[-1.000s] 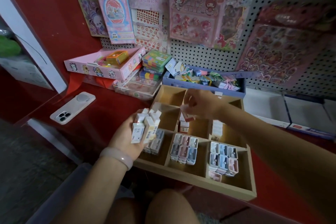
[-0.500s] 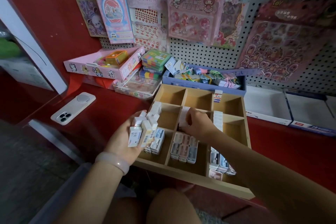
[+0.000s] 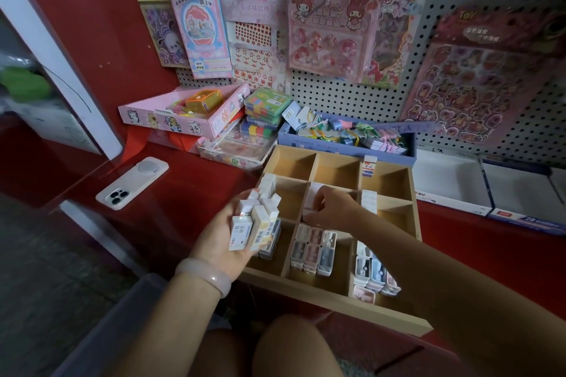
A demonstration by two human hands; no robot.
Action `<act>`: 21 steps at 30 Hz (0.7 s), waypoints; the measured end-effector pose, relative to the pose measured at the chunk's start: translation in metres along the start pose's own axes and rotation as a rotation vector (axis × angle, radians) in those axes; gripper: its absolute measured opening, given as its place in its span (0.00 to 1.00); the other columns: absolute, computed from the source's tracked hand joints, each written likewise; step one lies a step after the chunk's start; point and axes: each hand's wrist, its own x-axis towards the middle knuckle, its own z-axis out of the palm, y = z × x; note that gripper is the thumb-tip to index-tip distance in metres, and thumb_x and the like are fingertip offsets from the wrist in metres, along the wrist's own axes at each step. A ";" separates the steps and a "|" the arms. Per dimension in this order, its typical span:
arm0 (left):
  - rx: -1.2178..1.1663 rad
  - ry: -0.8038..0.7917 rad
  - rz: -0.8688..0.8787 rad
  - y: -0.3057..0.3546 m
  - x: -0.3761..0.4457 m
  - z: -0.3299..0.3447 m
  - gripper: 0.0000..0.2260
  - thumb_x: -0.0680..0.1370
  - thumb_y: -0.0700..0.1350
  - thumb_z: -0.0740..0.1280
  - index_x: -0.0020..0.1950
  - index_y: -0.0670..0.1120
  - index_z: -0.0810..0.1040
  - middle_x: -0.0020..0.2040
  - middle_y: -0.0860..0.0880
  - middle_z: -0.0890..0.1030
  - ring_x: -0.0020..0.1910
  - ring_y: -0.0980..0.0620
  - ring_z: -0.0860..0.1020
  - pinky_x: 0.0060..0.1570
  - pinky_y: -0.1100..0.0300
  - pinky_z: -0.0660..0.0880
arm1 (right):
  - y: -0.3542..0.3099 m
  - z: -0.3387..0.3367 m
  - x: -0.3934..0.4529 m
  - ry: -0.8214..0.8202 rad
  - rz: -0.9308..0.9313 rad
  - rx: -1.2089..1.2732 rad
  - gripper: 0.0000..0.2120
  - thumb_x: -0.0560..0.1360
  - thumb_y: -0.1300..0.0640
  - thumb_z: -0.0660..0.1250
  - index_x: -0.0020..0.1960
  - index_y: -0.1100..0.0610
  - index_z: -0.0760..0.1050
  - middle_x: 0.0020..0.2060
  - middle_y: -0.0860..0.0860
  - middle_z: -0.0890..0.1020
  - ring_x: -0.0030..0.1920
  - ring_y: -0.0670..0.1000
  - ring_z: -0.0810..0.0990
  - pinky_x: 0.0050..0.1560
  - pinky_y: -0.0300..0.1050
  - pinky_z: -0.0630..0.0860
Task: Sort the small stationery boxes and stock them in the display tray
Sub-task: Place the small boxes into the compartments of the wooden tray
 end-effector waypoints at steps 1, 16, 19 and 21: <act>-0.024 -0.003 -0.015 0.001 -0.001 0.000 0.20 0.77 0.48 0.60 0.30 0.46 0.84 0.32 0.53 0.81 0.29 0.58 0.80 0.34 0.64 0.77 | -0.003 -0.006 -0.003 -0.015 -0.013 -0.042 0.09 0.73 0.54 0.70 0.49 0.57 0.74 0.43 0.50 0.76 0.44 0.49 0.74 0.41 0.40 0.73; 0.380 -0.054 0.165 -0.020 0.003 0.032 0.27 0.70 0.62 0.63 0.63 0.48 0.76 0.56 0.43 0.82 0.55 0.45 0.81 0.53 0.50 0.77 | -0.048 -0.054 -0.055 -0.438 -0.193 0.440 0.15 0.77 0.50 0.63 0.55 0.61 0.77 0.47 0.53 0.81 0.47 0.48 0.79 0.47 0.38 0.76; 0.381 0.017 0.138 -0.022 0.006 0.041 0.32 0.70 0.67 0.58 0.69 0.52 0.71 0.56 0.45 0.82 0.53 0.46 0.82 0.45 0.53 0.79 | -0.039 -0.058 -0.059 -0.403 -0.193 0.533 0.08 0.77 0.55 0.63 0.49 0.58 0.77 0.43 0.52 0.81 0.45 0.48 0.79 0.48 0.40 0.77; 0.352 0.076 0.130 -0.025 0.010 0.044 0.31 0.73 0.67 0.57 0.70 0.53 0.70 0.58 0.44 0.81 0.52 0.46 0.82 0.39 0.54 0.79 | -0.034 -0.059 -0.059 -0.313 -0.168 0.595 0.07 0.77 0.58 0.64 0.50 0.60 0.77 0.41 0.52 0.80 0.43 0.48 0.78 0.44 0.37 0.77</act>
